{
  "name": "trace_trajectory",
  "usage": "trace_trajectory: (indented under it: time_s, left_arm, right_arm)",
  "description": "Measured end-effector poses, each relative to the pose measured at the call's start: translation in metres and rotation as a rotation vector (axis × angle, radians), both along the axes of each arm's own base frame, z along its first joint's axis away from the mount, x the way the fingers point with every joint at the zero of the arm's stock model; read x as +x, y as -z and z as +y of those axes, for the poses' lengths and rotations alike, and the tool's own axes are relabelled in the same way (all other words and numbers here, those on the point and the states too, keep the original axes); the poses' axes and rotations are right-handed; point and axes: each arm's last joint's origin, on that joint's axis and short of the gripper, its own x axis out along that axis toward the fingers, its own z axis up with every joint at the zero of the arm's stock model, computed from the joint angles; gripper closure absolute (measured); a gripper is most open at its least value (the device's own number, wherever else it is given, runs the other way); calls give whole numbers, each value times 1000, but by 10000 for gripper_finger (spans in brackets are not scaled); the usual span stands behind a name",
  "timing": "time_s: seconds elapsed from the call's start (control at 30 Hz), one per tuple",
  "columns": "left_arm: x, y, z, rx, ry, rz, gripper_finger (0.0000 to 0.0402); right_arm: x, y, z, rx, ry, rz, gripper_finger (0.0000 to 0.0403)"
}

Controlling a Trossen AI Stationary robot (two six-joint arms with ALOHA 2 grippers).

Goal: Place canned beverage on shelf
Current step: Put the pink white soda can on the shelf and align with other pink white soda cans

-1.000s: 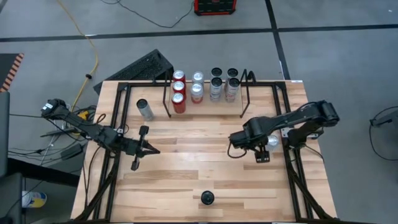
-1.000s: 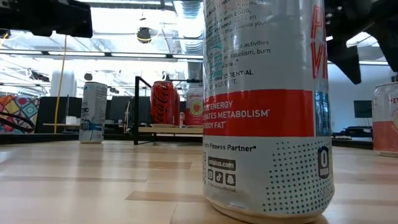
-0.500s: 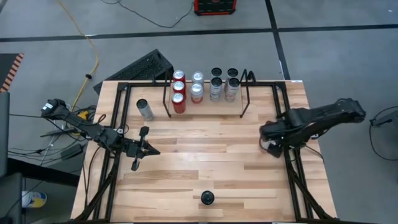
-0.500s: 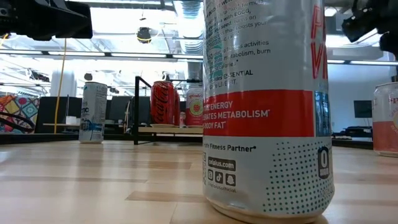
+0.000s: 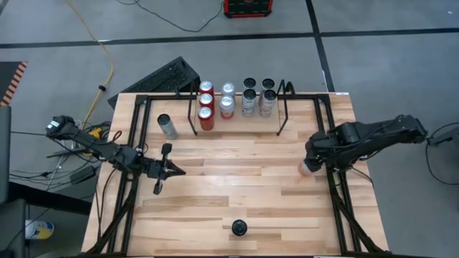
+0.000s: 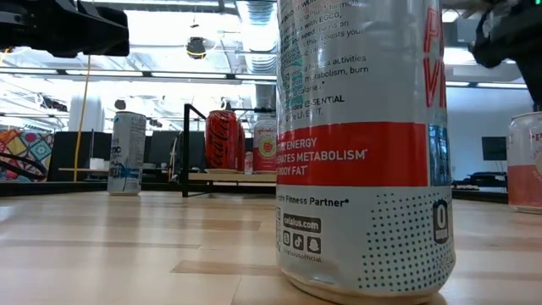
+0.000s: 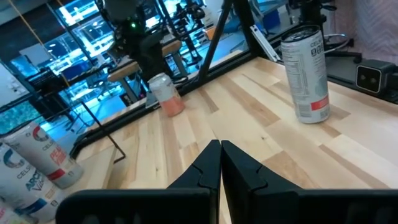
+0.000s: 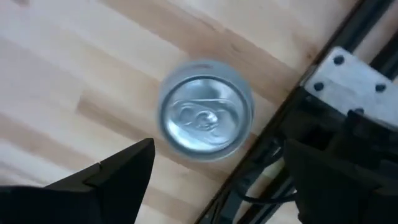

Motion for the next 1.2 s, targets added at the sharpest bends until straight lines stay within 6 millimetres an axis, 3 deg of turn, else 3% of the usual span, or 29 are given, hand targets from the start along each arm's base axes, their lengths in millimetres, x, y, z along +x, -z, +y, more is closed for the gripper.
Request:
trace_trajectory:
  time_s: [0.17,0.47,0.6,0.8,0.93,1.2]
  left_arm:
    - [0,0,1,-6,-4,2,401]
    - [0,1,1,-2,-3,10,402]
    - [0,1,1,-1,-3,9,401]
    - [0,1,1,0,-3,10,402]
    - [0,2,1,6,-3,23,402]
    - [0,6,1,17,-1,54,402]
  right_arm:
    - [4,17,-1,56,59,-38,23]
    - [-4,15,-3,35,127,8,23]
    - [-9,7,-4,7,157,27,23]
    - [-4,-21,-2,-43,225,-104,23]
    - [0,-25,5,-15,345,-152,23]
    - [6,-12,29,-50,404,-15,26]
